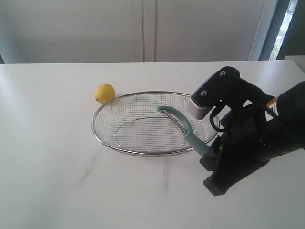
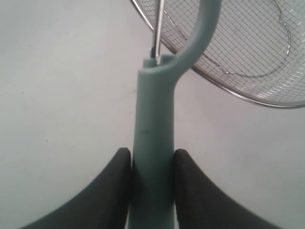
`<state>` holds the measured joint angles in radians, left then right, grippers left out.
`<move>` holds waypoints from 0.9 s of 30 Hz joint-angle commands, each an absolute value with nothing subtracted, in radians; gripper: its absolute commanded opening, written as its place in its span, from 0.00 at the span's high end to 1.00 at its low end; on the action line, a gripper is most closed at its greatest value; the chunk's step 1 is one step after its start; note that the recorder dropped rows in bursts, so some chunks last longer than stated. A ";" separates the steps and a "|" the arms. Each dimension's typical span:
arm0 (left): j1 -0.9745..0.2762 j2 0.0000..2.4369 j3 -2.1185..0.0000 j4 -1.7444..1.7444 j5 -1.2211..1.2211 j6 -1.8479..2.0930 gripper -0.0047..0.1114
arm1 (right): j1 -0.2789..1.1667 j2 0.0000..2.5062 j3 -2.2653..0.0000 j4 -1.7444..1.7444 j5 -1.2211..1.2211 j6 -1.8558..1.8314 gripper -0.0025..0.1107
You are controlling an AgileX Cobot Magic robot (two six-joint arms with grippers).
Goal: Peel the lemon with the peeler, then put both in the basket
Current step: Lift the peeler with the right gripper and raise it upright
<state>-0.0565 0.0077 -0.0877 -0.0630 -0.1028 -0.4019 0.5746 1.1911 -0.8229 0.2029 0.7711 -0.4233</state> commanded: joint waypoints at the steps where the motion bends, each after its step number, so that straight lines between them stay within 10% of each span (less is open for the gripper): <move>1: -0.052 0.100 -0.196 -0.059 0.000 -0.344 0.96 | 0.568 1.189 -0.828 0.206 0.762 -0.415 0.98; 27: -0.085 1.092 -0.862 -0.362 0.682 0.356 0.96 | 0.568 1.189 -0.828 0.206 0.754 -0.415 0.98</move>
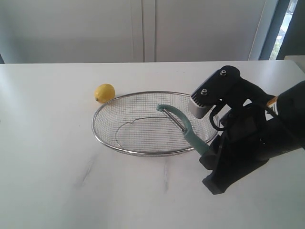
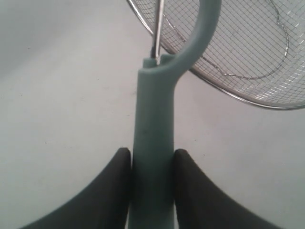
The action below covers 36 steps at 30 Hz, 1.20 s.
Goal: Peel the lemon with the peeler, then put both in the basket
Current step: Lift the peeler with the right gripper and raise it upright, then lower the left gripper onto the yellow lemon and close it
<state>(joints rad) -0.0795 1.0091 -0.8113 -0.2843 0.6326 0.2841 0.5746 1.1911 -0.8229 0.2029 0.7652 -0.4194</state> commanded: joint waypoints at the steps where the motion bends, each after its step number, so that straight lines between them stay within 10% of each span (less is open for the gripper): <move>1: -0.087 1.118 -0.874 -0.366 0.682 0.366 0.96 | 0.568 1.189 -0.828 0.206 0.754 -0.415 0.98; 36: -0.304 2.132 -1.973 -0.198 0.765 0.349 0.96 | 0.568 1.189 -0.828 0.231 0.754 -0.415 0.98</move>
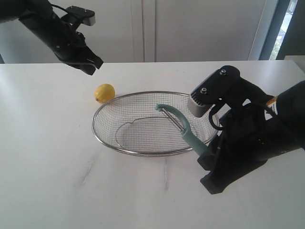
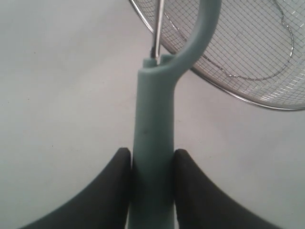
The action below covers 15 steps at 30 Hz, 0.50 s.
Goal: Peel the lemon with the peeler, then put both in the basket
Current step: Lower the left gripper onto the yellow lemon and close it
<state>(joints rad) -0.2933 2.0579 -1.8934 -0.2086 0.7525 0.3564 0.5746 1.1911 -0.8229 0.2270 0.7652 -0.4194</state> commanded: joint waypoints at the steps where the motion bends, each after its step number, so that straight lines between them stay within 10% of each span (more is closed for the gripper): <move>1: -0.304 2.142 -1.980 -0.198 0.757 0.349 0.96 | 0.568 1.189 -0.828 0.231 0.754 -0.415 0.98; 9: -0.304 2.202 -1.985 -0.144 0.614 0.382 0.82 | 0.568 1.189 -0.828 0.231 0.752 -0.415 0.98; 15: -0.304 2.226 -1.985 -0.144 0.597 0.448 0.20 | 0.568 1.189 -0.828 0.231 0.740 -0.415 0.98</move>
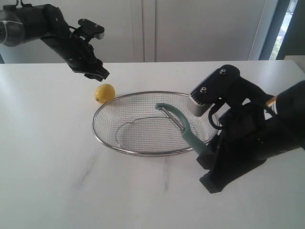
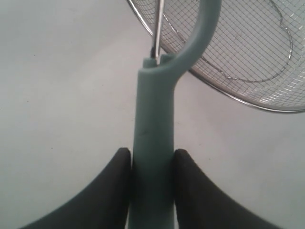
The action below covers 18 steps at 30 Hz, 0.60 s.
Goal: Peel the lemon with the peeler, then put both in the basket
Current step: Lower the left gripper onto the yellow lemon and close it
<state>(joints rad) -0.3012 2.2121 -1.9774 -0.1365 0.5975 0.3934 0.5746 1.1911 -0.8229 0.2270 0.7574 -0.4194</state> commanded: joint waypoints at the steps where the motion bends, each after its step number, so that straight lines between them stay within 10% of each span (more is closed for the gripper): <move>1: -0.304 2.235 -1.985 -0.144 0.597 0.462 0.11 | 0.568 1.189 -0.828 0.231 0.737 -0.415 0.98; 18: -0.304 2.284 -1.985 -0.148 0.544 0.471 0.08 | 0.568 1.189 -0.826 0.231 0.713 -0.415 0.98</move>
<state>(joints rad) -0.3012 2.2723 -1.9827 -0.1365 0.5453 0.4658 0.5746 1.1911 -0.8229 0.2270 0.7282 -0.4194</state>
